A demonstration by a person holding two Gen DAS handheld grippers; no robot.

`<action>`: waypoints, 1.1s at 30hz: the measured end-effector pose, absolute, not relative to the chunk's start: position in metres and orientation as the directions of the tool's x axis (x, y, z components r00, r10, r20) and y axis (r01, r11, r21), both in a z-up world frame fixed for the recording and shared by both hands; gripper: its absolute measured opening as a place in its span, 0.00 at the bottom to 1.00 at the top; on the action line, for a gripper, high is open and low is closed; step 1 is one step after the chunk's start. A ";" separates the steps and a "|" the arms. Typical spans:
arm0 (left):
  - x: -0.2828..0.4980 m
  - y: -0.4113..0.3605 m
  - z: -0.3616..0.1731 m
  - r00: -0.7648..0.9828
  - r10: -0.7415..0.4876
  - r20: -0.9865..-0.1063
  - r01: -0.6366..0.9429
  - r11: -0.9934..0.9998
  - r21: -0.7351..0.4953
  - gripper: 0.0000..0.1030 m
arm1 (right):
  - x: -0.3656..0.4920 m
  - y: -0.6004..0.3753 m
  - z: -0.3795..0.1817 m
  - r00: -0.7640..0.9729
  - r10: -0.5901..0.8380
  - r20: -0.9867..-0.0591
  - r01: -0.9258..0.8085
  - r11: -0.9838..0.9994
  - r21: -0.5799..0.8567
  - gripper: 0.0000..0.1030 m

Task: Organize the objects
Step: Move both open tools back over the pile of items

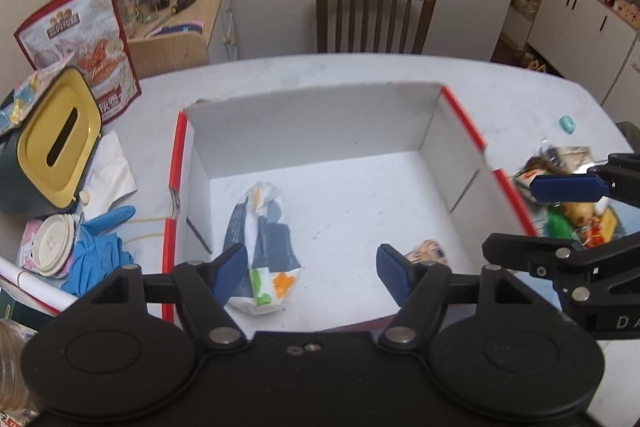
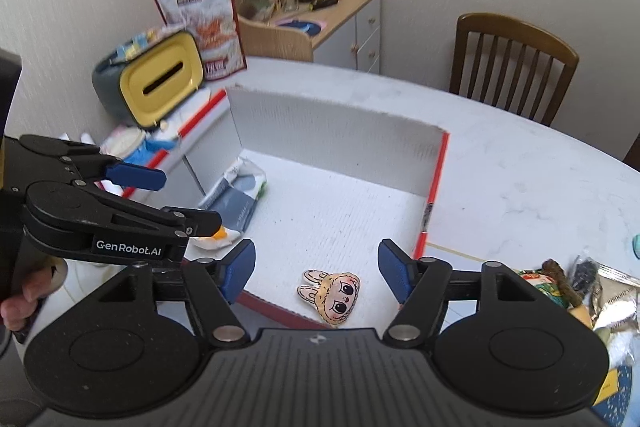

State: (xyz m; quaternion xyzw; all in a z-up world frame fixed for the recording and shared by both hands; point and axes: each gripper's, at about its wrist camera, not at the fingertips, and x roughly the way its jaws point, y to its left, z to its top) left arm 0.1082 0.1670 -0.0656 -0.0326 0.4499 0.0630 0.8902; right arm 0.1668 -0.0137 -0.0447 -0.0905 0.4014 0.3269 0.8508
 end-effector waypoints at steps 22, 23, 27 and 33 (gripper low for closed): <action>0.082 0.081 -0.021 0.679 0.061 -0.731 -0.109 0.994 -0.019 0.84 | 0.118 -0.132 -0.005 0.575 0.571 -0.586 -0.597 0.783 0.176 0.80; 0.082 0.077 -0.021 0.681 0.058 -0.730 -0.111 0.994 -0.024 0.85 | 0.117 -0.138 -0.005 0.578 0.573 -0.581 -0.600 0.781 0.174 0.80; 0.083 0.056 -0.019 0.688 0.060 -0.723 -0.111 0.994 -0.024 0.89 | 0.114 -0.162 -0.002 0.592 0.576 -0.564 -0.599 0.782 0.170 0.80; 0.087 0.024 -0.021 0.698 0.060 -0.714 -0.113 0.993 -0.027 0.99 | 0.115 -0.203 -0.009 0.606 0.566 -0.559 -0.580 0.795 0.177 0.80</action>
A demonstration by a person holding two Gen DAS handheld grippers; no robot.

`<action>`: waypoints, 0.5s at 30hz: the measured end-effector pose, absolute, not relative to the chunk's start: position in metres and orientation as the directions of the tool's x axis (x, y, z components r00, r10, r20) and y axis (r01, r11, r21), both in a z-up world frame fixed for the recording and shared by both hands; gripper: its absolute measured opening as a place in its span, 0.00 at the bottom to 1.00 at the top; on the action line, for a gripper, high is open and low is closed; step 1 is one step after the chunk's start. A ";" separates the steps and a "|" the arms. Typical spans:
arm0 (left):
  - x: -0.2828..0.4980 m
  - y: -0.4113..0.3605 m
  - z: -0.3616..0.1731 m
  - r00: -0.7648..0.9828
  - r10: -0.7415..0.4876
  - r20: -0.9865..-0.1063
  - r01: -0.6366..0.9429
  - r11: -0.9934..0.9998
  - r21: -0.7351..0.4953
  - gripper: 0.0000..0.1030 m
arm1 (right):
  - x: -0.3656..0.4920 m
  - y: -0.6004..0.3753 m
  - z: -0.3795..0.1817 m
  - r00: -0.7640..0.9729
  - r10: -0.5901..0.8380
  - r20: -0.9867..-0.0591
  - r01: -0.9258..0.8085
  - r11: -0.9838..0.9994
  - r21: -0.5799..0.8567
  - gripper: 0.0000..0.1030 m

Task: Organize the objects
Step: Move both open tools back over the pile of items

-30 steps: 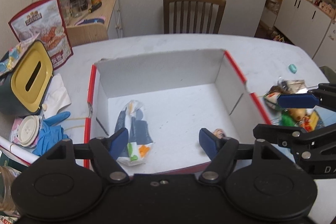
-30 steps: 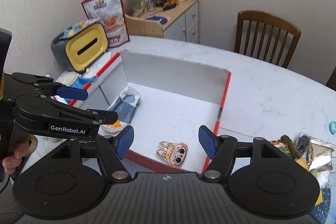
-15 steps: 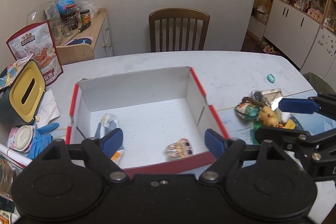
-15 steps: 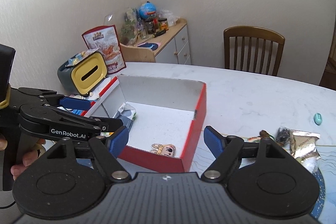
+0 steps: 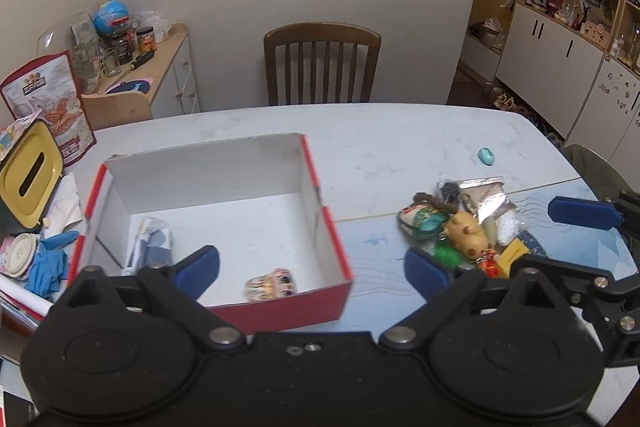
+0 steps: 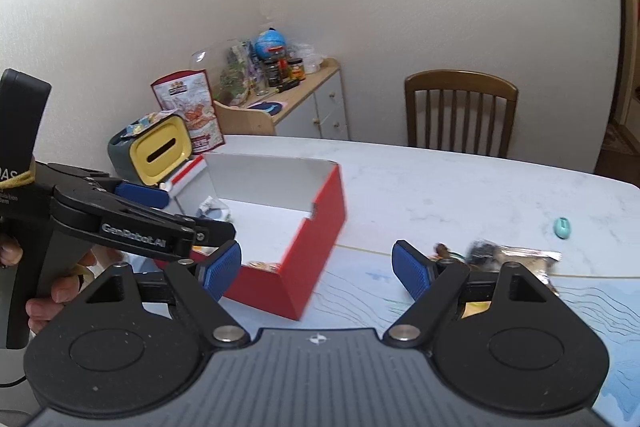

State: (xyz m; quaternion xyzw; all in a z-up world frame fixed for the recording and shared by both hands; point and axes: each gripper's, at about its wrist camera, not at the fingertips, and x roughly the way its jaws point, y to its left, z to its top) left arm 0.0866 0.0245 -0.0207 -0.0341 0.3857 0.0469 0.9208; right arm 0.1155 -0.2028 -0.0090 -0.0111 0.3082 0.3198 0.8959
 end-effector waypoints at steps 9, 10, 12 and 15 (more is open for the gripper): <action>0.099 -0.026 -0.033 0.712 0.030 -0.701 -0.072 0.997 -0.031 0.99 | 0.123 -0.270 -0.035 0.618 0.520 -0.590 -0.519 0.833 0.191 0.80; 0.101 -0.031 -0.036 0.711 0.027 -0.703 -0.071 0.997 -0.033 0.99 | 0.124 -0.277 -0.039 0.618 0.513 -0.596 -0.513 0.837 0.190 0.80; 0.105 -0.040 -0.041 0.707 0.022 -0.707 -0.069 0.997 -0.038 0.99 | 0.126 -0.289 -0.045 0.616 0.503 -0.606 -0.504 0.843 0.186 0.80; 0.112 -0.053 -0.049 0.698 0.019 -0.716 -0.070 0.997 -0.043 0.99 | 0.132 -0.306 -0.053 0.612 0.489 -0.622 -0.488 0.852 0.190 0.80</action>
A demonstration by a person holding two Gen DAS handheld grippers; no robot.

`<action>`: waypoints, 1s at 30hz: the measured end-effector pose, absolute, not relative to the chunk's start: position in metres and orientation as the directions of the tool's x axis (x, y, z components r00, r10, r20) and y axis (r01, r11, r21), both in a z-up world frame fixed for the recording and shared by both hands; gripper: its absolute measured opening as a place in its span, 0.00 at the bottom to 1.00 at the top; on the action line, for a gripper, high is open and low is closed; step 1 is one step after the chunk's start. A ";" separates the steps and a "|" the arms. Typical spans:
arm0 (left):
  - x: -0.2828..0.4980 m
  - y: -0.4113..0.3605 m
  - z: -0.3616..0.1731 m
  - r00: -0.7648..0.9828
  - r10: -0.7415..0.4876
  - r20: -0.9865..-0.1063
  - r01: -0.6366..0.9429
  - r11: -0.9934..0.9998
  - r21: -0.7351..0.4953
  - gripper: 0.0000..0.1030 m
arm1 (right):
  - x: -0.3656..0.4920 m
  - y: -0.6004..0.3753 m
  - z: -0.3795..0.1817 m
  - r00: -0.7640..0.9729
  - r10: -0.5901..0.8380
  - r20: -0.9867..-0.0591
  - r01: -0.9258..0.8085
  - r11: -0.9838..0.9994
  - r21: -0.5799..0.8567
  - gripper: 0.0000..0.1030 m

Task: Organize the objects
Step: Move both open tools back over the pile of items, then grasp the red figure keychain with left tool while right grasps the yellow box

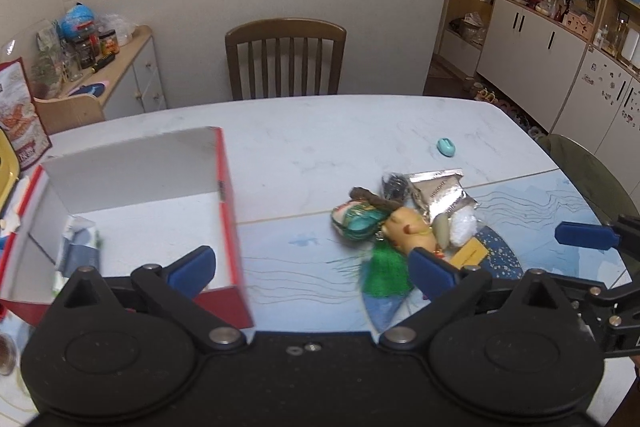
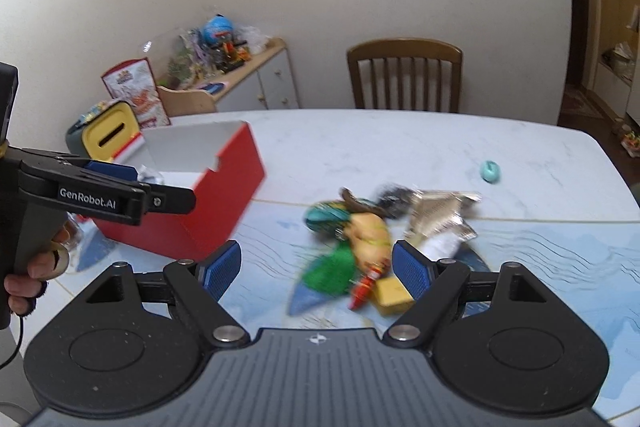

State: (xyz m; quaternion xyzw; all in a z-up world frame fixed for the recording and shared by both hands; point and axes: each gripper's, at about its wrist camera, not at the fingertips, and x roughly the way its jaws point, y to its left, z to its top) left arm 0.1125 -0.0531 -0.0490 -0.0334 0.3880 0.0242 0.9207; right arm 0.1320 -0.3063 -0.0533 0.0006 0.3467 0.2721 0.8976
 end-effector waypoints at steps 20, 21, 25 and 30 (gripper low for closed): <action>0.166 -0.118 -0.104 0.625 -0.033 -0.780 -0.034 0.997 -0.070 0.99 | 0.176 -0.339 -0.130 0.576 0.400 -0.713 -0.502 0.861 0.077 0.80; 0.168 -0.122 -0.108 0.621 -0.037 -0.783 -0.028 0.997 -0.069 0.99 | 0.178 -0.339 -0.134 0.571 0.405 -0.714 -0.508 0.858 0.080 0.80; 0.172 -0.136 -0.122 0.602 -0.051 -0.797 -0.001 0.998 -0.064 0.99 | 0.186 -0.334 -0.148 0.557 0.419 -0.717 -0.550 0.833 0.059 0.80; 0.180 -0.144 -0.137 0.579 -0.053 -0.813 0.006 0.998 -0.060 0.99 | 0.194 -0.327 -0.164 0.537 0.429 -0.727 -0.603 0.797 0.025 0.80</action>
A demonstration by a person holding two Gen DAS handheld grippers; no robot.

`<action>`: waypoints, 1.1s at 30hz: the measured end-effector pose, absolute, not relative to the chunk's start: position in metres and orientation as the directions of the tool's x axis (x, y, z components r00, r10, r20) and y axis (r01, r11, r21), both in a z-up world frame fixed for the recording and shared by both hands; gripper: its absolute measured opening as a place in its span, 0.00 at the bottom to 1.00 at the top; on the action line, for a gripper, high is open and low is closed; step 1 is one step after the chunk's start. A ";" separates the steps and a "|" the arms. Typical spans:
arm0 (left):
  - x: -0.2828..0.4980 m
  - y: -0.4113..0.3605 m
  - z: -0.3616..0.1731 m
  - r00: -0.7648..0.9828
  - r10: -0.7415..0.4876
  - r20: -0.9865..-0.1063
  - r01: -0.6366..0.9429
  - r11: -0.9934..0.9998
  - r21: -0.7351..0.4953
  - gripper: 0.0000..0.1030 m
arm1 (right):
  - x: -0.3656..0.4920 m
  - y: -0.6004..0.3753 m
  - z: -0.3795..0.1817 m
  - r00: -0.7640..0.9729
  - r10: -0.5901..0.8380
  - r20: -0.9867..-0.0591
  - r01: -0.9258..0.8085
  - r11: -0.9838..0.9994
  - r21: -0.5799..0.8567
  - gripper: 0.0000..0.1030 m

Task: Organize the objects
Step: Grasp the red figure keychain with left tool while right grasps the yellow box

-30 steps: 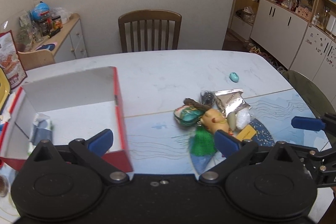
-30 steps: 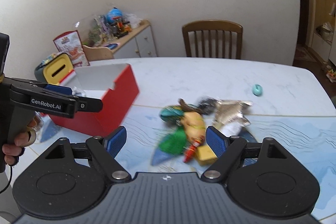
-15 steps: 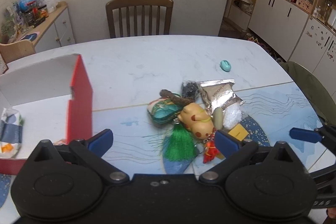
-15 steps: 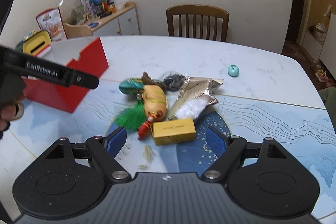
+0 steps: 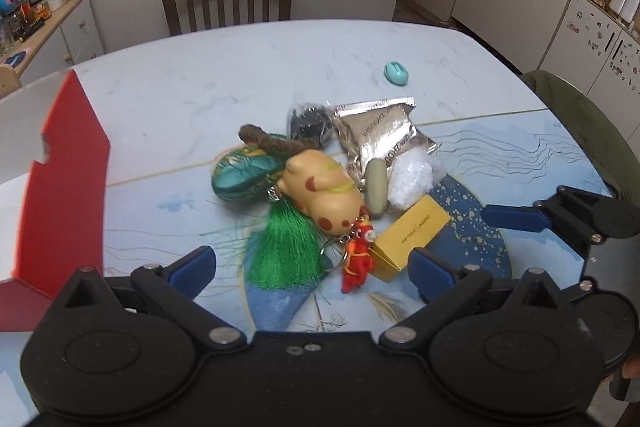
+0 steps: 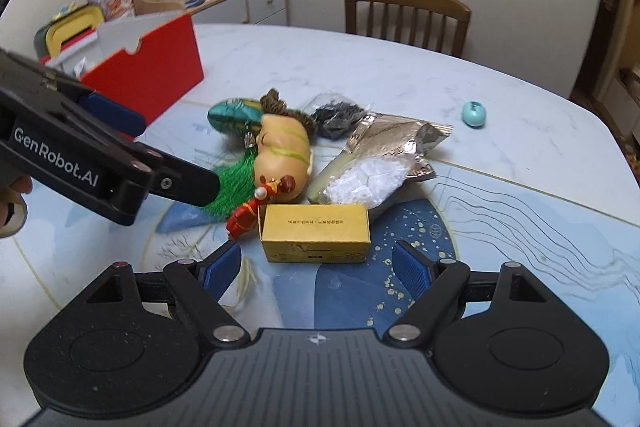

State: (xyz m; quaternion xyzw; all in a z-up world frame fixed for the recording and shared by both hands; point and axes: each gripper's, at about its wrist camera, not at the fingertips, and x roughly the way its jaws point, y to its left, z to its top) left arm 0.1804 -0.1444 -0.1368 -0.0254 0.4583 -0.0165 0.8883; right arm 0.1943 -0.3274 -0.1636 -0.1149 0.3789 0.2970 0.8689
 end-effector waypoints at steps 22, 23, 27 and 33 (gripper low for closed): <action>0.210 -0.160 -0.164 0.534 -0.087 -0.841 0.020 0.996 -0.090 0.54 | 0.217 -0.315 -0.194 0.498 0.457 -0.737 -0.627 0.777 0.058 0.80; 0.211 -0.161 -0.164 0.534 -0.093 -0.840 0.023 0.995 -0.096 0.52 | 0.217 -0.315 -0.194 0.498 0.458 -0.736 -0.626 0.777 0.060 0.80; 0.216 -0.161 -0.163 0.529 -0.122 -0.840 0.022 0.991 -0.131 0.43 | 0.220 -0.316 -0.194 0.501 0.466 -0.729 -0.614 0.785 0.080 0.80; 0.221 -0.155 -0.164 0.517 -0.163 -0.840 0.002 0.982 -0.190 0.31 | 0.222 -0.317 -0.193 0.510 0.476 -0.716 -0.604 0.791 0.097 0.79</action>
